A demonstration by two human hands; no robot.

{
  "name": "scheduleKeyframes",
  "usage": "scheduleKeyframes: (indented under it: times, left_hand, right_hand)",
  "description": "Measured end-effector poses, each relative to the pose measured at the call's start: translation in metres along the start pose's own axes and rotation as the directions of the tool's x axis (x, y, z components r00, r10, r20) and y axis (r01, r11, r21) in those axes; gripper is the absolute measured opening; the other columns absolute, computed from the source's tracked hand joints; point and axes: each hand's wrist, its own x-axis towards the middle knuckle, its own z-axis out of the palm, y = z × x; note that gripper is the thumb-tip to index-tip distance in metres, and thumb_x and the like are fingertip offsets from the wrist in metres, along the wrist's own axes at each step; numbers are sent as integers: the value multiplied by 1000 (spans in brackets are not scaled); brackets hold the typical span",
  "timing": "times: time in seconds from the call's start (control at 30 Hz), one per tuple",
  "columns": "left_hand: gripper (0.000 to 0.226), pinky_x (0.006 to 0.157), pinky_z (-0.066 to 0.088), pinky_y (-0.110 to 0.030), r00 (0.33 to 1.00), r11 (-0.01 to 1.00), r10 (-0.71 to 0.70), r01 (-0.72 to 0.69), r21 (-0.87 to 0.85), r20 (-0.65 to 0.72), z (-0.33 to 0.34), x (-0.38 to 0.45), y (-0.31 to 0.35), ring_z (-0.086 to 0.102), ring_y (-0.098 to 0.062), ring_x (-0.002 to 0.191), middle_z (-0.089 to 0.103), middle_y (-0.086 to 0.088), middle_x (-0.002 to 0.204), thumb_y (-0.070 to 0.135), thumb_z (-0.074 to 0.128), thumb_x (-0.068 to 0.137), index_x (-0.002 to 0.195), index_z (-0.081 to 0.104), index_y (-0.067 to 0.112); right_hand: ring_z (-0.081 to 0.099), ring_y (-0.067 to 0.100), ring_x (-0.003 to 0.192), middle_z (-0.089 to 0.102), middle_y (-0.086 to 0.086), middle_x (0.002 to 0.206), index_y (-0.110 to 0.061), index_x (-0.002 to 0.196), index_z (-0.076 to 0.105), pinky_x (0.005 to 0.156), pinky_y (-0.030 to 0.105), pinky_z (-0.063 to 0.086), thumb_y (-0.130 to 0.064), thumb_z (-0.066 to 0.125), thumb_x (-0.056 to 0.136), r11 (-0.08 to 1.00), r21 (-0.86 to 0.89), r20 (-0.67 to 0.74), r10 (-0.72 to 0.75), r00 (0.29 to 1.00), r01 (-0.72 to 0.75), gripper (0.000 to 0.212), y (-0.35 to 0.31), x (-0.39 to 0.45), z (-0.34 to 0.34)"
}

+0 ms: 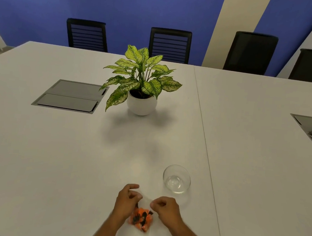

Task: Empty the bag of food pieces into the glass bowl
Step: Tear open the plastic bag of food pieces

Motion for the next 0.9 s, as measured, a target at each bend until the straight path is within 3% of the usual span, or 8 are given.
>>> scheduleKeyframes:
  times: [0.13, 0.23, 0.3, 0.4, 0.47, 0.57, 0.73, 0.9]
  left_hand:
    - [30, 69, 54, -19, 996, 994, 84, -81, -70, 30, 4, -4, 13, 70, -17, 80, 76, -11, 89, 3, 67, 90, 113, 63, 22]
    - [32, 85, 54, -26, 994, 990, 108, -110, -91, -17, 12, -6, 19, 70, -17, 95, 75, -1, 99, 9, 71, 88, 114, 62, 25]
    - [32, 87, 52, -30, 989, 989, 103, -113, -91, -109, 21, -9, 23, 67, -15, 98, 70, 4, 105, 17, 75, 86, 113, 60, 26]
    - [21, 83, 60, -39, 980, 988, 23, -52, -143, -196, 34, -20, 31, 69, -17, 90, 71, -1, 99, 31, 76, 85, 100, 64, 21]
    - [24, 82, 63, -42, 995, 967, -60, 37, -253, -83, 41, -27, 33, 74, -24, 87, 75, -8, 93, 35, 74, 86, 94, 69, 13]
    - [25, 81, 64, -38, 995, 949, -83, 96, -300, 58, 49, -32, 33, 77, -23, 84, 80, -7, 84, 34, 72, 89, 91, 75, 9]
    - [16, 82, 65, -39, 994, 946, -81, 98, -308, 67, 51, -32, 33, 79, -25, 81, 81, -13, 86, 14, 66, 93, 87, 79, 7]
    - [19, 83, 64, -39, 993, 946, -87, 109, -304, 86, 48, -31, 34, 79, -25, 83, 81, -11, 84, 12, 63, 95, 90, 79, 6]
  right_hand:
    - [68, -1, 74, 76, -8, 76, -27, 73, 75, 67, 10, 51, -17, 74, 76, 982, -57, -75, -185, 980, 181, 11, -6, -8, -9]
    - [69, 1, 73, 76, -10, 74, -34, 70, 74, 68, 13, 52, -15, 73, 76, 960, -94, -135, -273, 952, 262, 20, -7, -12, -13]
    - [69, 0, 73, 76, -15, 73, -41, 67, 72, 68, 12, 53, -17, 73, 77, 953, -97, -194, -300, 934, 286, 25, -7, -13, -15]
    - [68, -3, 78, 75, -18, 75, -34, 79, 78, 70, 12, 54, -25, 76, 79, 953, -94, -263, -302, 916, 287, 9, -7, -13, -16]
    - [67, -5, 80, 75, -18, 79, -28, 87, 79, 72, 13, 55, -23, 76, 79, 952, -101, -281, -306, 910, 289, 9, -5, -12, -15]
    - [69, -2, 78, 75, -15, 78, -32, 85, 79, 71, 17, 57, -25, 75, 80, 946, -107, -248, -323, 913, 306, 9, -4, -12, -14]
    - [69, 1, 81, 76, -14, 81, -31, 84, 79, 74, 20, 58, -25, 75, 75, 953, -125, -209, -297, 932, 276, 11, -2, -10, -15]
    - [70, -1, 79, 78, -12, 85, -28, 91, 79, 75, 16, 57, -31, 75, 79, 952, -121, -193, -300, 934, 280, 13, -4, -10, -21]
